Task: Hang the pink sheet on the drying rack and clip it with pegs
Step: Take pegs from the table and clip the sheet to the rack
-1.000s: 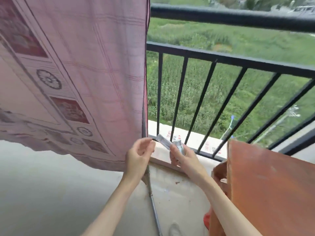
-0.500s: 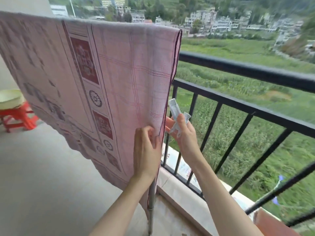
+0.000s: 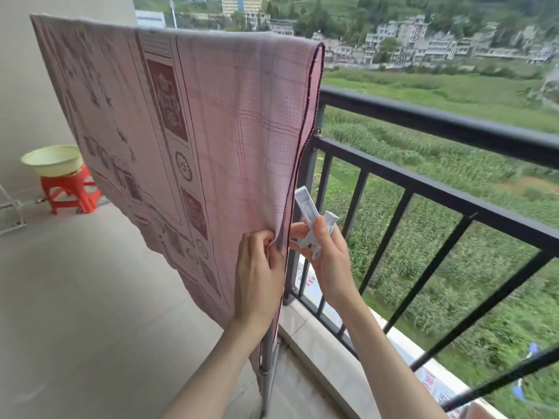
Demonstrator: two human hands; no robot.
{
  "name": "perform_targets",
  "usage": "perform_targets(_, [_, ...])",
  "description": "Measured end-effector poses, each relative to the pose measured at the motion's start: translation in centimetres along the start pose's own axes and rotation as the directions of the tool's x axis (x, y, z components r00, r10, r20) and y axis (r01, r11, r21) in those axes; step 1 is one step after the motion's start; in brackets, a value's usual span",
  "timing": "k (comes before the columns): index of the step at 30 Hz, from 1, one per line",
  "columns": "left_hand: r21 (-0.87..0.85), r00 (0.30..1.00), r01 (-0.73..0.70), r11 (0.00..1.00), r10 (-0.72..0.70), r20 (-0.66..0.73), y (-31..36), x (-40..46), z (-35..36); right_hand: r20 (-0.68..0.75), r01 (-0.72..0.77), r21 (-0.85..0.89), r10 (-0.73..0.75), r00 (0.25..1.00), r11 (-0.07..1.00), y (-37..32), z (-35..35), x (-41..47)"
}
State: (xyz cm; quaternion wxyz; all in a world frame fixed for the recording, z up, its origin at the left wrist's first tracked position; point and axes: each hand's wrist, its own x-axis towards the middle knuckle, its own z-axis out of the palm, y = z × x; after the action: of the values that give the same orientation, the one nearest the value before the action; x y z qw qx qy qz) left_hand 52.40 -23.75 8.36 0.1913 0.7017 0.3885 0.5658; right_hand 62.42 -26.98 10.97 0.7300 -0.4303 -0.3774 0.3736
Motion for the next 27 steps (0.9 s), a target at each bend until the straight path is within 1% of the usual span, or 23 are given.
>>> perform_targets(4, [0.005, 1.0, -0.02, 1.0, 0.02, -0.014, 0.7, -0.4, 0.6, -0.001, -0.014, 0.007, 0.014, 1.0, 1.0, 0.3, -0.1, 0.1])
perform_targets(8, [-0.02, 1.0, -0.01, 1.0, 0.01, 0.014, 0.9, -0.9, 0.8, 0.019, -0.023, 0.025, 0.022, 1.0, 0.999, 0.3, -0.4, 0.2])
perform_targets(13, [-0.014, 0.999, 0.039, 0.999, -0.038, 0.033, 1.2, -1.3, 1.7, 0.001, -0.014, -0.055, 0.015, 1.0, 0.998, 0.1, -0.3, 0.4])
perform_targets(19, [0.037, 0.998, 0.035, 0.999, -0.033, -0.059, 1.2, -1.0, 2.4, 0.015, 0.008, -0.146, -0.006, 1.0, 0.989, -0.3, -0.6, 0.6])
perform_targets(23, [0.0, 0.999, 0.04, 0.999, -0.04, -0.031, 0.7, -1.3, 1.8, -0.046, 0.052, -0.263, -0.066, 0.997, 0.963, -0.2, -1.5, -0.5])
perform_targets(27, [0.014, 1.0, 0.008, 1.0, -0.008, -0.018, 0.4, -1.4, 1.5, -0.135, -0.021, -0.321, -0.024, 0.991, 0.947, 0.3, -3.7, -2.1])
